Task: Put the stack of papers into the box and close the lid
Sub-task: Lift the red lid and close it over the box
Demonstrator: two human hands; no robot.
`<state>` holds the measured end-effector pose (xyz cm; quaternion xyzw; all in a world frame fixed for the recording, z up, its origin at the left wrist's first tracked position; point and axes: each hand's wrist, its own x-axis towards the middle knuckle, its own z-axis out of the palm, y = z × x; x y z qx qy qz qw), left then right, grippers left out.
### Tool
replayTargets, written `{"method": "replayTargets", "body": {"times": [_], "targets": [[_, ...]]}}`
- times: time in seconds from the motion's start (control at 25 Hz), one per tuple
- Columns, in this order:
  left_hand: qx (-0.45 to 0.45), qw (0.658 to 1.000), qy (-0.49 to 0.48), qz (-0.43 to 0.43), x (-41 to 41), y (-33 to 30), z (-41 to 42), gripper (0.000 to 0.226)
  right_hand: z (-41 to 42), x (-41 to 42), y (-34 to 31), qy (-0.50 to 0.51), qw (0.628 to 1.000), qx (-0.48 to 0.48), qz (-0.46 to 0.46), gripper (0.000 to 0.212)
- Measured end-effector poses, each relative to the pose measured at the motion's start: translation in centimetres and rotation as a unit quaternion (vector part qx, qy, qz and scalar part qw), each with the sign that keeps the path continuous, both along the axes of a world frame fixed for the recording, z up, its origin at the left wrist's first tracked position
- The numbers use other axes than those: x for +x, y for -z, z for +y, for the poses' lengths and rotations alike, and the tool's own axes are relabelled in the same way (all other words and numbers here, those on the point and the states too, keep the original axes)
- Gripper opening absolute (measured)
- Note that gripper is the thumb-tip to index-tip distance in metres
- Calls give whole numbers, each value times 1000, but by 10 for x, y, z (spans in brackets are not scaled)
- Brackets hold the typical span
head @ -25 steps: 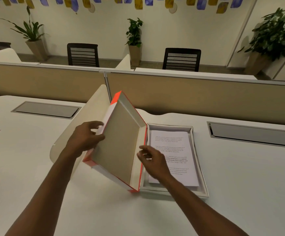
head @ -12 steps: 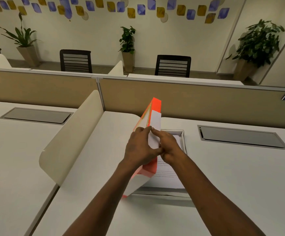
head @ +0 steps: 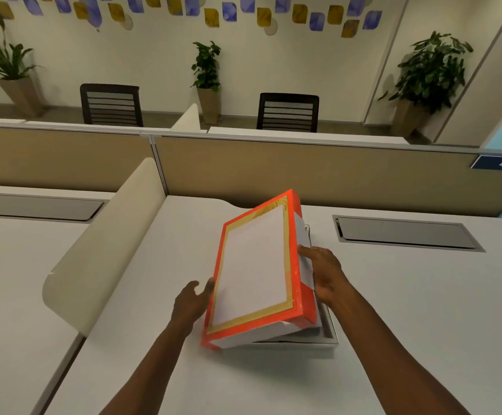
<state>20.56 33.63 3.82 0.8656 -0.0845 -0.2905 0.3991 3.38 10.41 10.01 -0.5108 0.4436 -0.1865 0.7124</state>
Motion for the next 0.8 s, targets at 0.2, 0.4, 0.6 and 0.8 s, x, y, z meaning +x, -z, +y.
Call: {"method": "replayTargets", "body": {"times": [0.2,0.4,0.6,0.8], "targets": [[-27,998,29,44,1,38,-6,96,-16,-29,26,18,994,-77,75,60],[-115,991,28,56,-27,25,-16,42,-21,-51,52,13,990,-93,107,52],[-148,985,49,78,-43,31,-13,46,-15,-65,81,-27,971,-169,165,48],[-132,987,71,61,-50,38,-12,66,-7,-67,92,-31,967,-185,171,38]]}}
